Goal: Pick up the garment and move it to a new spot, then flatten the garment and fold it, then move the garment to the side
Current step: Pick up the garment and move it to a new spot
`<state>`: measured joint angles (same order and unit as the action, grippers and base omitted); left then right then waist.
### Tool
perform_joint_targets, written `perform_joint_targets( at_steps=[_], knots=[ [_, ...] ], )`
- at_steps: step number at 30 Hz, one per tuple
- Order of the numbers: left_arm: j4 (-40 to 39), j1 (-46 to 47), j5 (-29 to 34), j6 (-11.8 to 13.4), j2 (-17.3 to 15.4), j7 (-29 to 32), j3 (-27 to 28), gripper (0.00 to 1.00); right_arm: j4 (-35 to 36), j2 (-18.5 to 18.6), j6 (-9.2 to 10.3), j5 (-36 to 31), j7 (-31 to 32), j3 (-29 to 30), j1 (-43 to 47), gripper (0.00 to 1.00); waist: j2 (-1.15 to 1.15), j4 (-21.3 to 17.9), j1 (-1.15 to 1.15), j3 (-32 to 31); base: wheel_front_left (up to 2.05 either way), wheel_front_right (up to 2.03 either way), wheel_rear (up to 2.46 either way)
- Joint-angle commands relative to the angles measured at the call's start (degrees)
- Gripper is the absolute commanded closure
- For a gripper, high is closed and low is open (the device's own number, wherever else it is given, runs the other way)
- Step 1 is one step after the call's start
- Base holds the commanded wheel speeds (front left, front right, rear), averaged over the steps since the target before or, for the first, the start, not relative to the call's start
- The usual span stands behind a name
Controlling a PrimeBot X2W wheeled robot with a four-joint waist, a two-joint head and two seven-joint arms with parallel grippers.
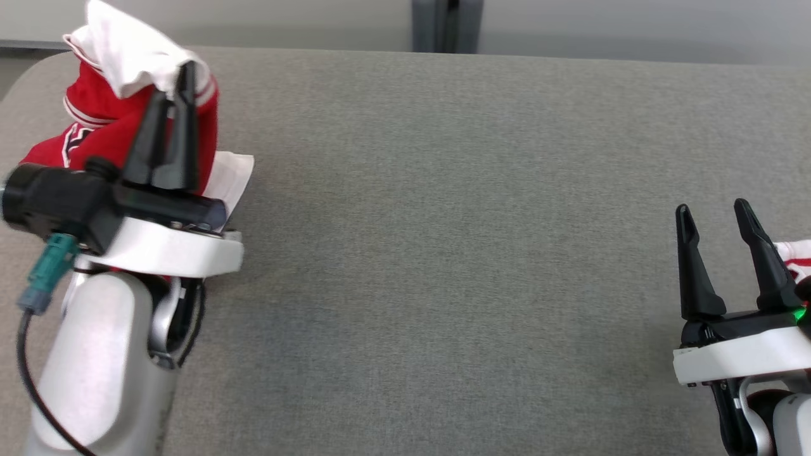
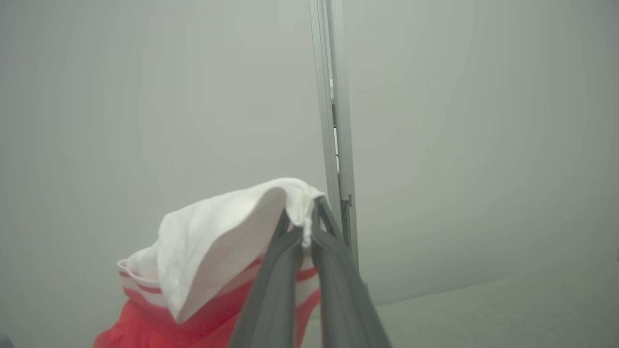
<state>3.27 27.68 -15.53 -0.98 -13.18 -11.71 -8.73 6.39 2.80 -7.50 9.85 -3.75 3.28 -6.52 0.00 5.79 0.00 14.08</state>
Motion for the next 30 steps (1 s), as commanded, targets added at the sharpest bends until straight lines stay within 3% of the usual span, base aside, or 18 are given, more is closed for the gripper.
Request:
perform_joint_targets(
  at_steps=[1,8,17,24,29,30],
  knots=[
    [-1.39,-0.8,0.8,-0.67,0.82,0.98,-1.89,1.0,-0.55,0.26,0.0,0.71,-0.89,0.19,-0.39,0.0,0.0,-3.41,0.0,0.35,0.0,0.0,0.0],
    [-1.94,0.02,1.67,-3.08,4.45,4.59,-10.46,1.0,-2.95,0.25,0.0,3.29,-3.74,-0.82,-1.28,0.0,0.0,-12.63,0.0,2.82,0.0,0.0,0.0],
    [5.03,1.3,2.52,-5.81,7.71,7.86,-24.5,1.0,-7.94,0.2,0.0,7.57,-8.14,-2.39,-1.09,0.0,0.0,-24.7,0.0,6.06,0.0,0.0,0.0],
    [10.95,1.34,1.54,-6.48,8.32,9.88,-33.19,1.0,-10.54,0.21,0.0,9.4,-10.11,-3.18,-1.55,0.0,0.0,-27.97,0.0,7.55,0.0,0.0,0.0],
    [14.4,0.48,-0.81,-6.57,8.06,10.62,-39.17,1.0,-12.03,0.23,0.0,9.86,-10.83,-2.66,-2.09,0.0,0.0,-27.12,0.0,7.74,0.0,0.0,0.0],
    [14.74,0.47,-1.59,-6.58,8.03,10.61,-40.54,0.71,-12.16,0.23,0.0,9.76,-10.94,-2.54,-2.21,0.0,0.0,-26.57,0.0,7.63,0.0,0.0,0.0]
  ],
)
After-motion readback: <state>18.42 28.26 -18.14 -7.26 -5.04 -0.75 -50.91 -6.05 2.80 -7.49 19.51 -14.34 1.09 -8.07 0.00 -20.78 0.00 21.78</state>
